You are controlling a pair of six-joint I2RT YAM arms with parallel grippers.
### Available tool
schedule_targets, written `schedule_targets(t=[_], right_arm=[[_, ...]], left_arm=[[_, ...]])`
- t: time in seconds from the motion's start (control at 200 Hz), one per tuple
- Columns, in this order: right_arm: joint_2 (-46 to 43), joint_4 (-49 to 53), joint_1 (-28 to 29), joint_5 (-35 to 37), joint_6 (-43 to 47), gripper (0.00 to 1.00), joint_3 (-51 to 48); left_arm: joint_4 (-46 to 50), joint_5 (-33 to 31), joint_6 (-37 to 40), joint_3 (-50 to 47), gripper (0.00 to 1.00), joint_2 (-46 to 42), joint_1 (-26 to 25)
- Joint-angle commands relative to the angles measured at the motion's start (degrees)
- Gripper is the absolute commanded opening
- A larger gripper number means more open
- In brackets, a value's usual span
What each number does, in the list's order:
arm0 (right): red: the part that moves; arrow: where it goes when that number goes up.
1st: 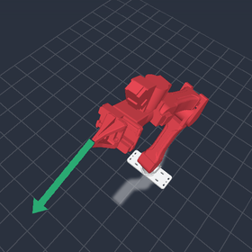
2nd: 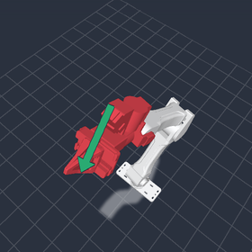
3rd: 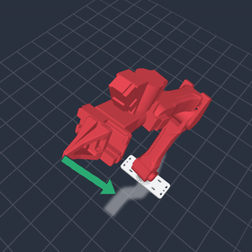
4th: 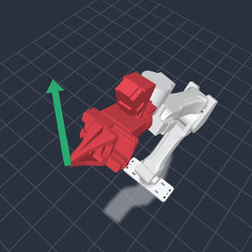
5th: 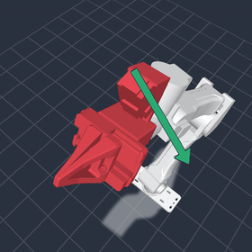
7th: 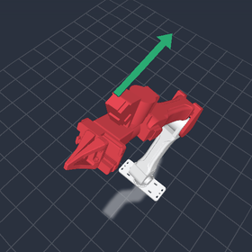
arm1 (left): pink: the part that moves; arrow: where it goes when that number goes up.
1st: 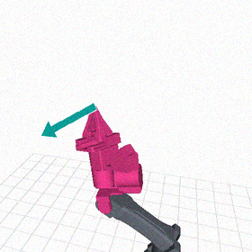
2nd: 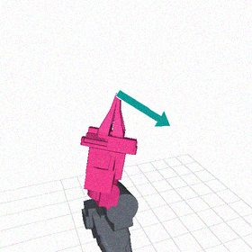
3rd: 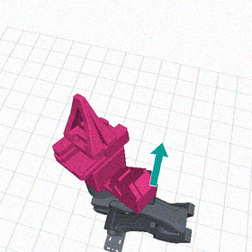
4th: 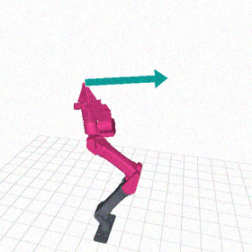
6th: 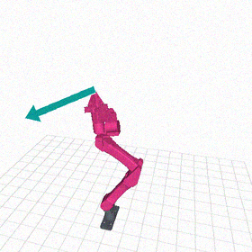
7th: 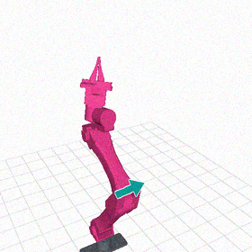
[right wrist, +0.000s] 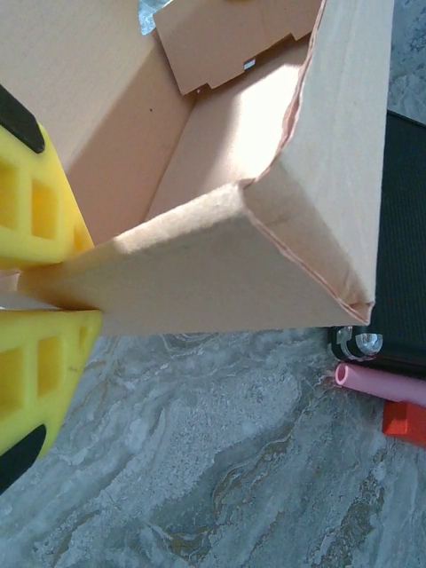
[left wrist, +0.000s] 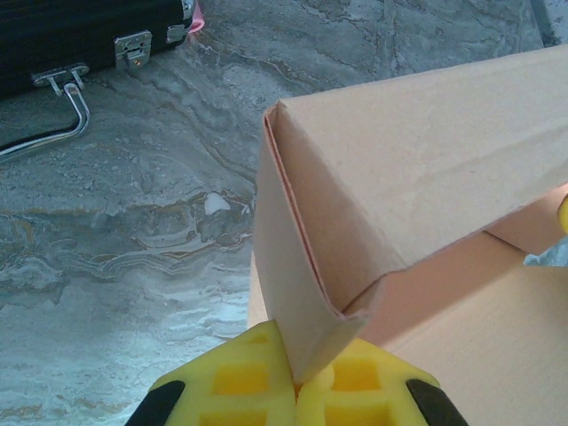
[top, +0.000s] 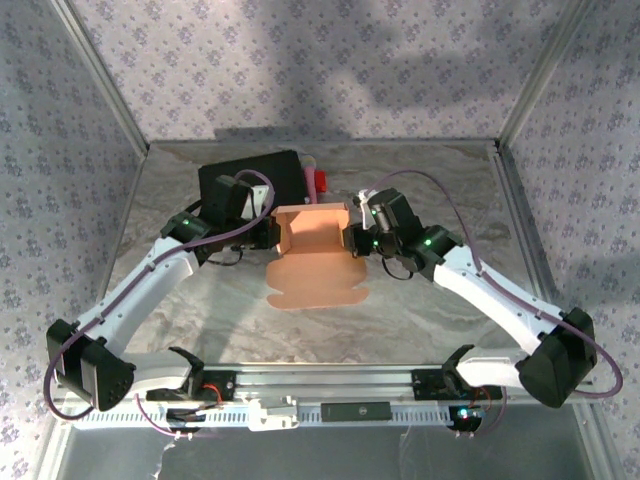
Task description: Fold the paper box
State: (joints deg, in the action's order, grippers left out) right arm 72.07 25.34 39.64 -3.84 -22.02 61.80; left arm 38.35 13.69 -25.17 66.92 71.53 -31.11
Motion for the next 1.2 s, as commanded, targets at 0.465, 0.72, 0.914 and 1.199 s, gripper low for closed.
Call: schedule_targets(t=[0.465, 0.72, 0.914, 1.199], right_arm=[[7.1, 7.6, 8.0, 21.0, -7.2, 0.00, 5.3], [9.4, 6.5, 6.9, 18.0, -6.7, 0.18, 6.1], [9.9, 6.0, 6.9, 17.8, -6.7, 0.18, 6.0], [10.6, 6.8, 6.9, 21.3, -6.5, 0.24, 7.0]], left_arm=[[-5.0, 3.4, -1.6, 1.8, 0.00, -0.6, -0.5], [-4.9, 3.1, -1.5, 1.6, 0.00, -1.3, -0.6], [-4.7, 3.0, -1.4, 1.6, 0.00, -1.3, -0.6], [-4.7, 3.3, -1.5, 1.8, 0.00, -1.1, -0.5]])
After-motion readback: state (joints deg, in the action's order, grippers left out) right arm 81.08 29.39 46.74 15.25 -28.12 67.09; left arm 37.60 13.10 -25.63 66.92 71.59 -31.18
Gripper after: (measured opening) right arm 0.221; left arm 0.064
